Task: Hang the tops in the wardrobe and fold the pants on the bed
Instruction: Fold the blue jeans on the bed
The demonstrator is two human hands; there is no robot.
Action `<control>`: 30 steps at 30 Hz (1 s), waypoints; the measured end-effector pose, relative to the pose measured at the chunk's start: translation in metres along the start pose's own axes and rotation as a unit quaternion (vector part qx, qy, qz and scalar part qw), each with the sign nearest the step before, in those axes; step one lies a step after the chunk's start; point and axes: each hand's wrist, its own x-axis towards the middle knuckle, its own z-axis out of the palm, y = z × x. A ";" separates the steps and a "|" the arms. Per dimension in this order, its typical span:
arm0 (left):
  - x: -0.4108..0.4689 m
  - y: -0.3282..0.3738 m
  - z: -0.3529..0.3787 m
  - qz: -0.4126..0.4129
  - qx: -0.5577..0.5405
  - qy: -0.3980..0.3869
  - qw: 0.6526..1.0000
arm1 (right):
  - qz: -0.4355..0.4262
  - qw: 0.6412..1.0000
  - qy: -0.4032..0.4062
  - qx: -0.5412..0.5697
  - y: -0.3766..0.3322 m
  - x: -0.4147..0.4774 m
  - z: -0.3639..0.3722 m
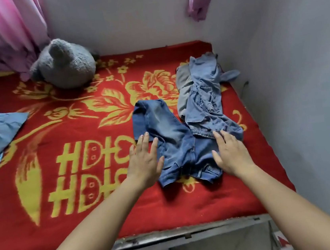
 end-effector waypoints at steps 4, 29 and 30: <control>0.027 0.013 0.076 0.081 -0.045 -0.068 0.993 | 0.008 0.997 -0.081 0.009 0.015 0.013 0.067; 0.048 0.029 0.272 -0.074 -0.014 -0.084 0.994 | -0.003 0.980 -0.198 0.023 0.071 0.047 0.284; 0.048 0.026 0.256 -0.047 -0.003 -0.077 0.996 | -0.008 0.982 -0.185 0.028 0.073 0.047 0.269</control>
